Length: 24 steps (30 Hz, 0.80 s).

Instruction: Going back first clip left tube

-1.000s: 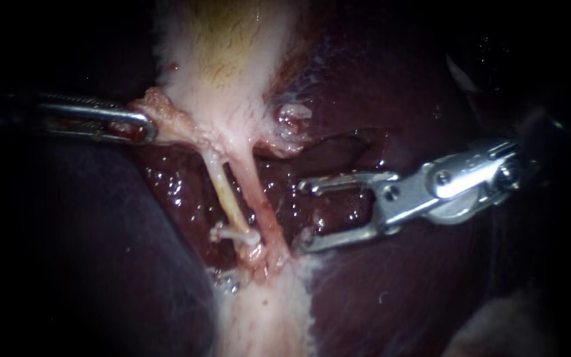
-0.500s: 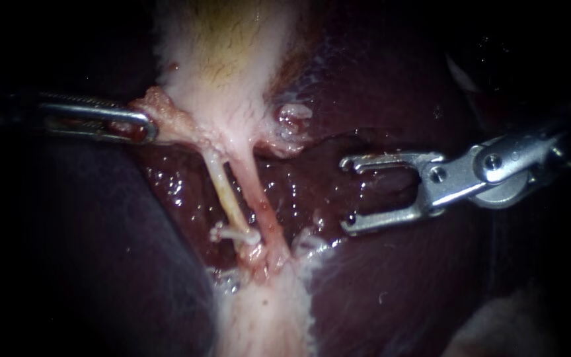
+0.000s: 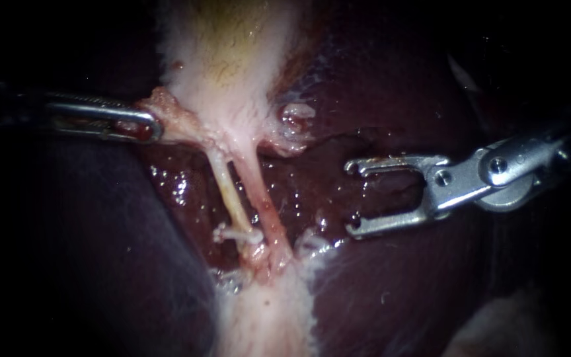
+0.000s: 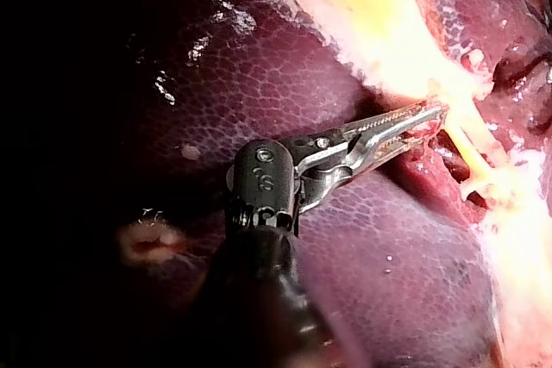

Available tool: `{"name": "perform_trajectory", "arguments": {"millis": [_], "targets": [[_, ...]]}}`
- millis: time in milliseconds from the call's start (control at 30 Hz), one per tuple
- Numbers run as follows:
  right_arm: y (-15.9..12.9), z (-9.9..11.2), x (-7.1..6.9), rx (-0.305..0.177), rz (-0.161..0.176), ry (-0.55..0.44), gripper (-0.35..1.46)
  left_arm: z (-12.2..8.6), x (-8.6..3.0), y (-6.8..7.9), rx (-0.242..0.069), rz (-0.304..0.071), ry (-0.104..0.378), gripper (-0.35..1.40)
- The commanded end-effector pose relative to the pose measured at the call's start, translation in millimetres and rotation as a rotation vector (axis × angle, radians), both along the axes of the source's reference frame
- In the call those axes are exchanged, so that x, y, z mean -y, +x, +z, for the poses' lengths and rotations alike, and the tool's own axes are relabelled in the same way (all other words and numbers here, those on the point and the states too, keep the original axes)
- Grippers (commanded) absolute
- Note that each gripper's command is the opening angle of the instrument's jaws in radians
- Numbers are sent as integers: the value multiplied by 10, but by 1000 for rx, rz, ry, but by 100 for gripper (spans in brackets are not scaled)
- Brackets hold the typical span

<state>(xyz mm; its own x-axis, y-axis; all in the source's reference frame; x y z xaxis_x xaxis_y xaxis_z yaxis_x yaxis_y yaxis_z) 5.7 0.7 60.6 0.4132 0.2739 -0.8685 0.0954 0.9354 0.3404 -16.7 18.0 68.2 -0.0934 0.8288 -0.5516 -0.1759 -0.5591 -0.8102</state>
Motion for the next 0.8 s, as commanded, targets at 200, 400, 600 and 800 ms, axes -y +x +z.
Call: {"name": "perform_trajectory", "arguments": {"millis": [200, 400, 600, 800], "targets": [[0, 0, 0, 0, 0, 0, 50, 22, -2, -10, -10, 2, -13, -35], [0, 0, 0, 0, 0, 0, 50, 43, -4, -21, -19, 5, -31, -35], [0, 0, 1, 0, 0, 0, 50, 50, -2, -29, -23, 2, -35, -35], [0, -1, 1, 0, 0, 0, 50, 50, -2, -29, -23, 2, -35, -35]]}}
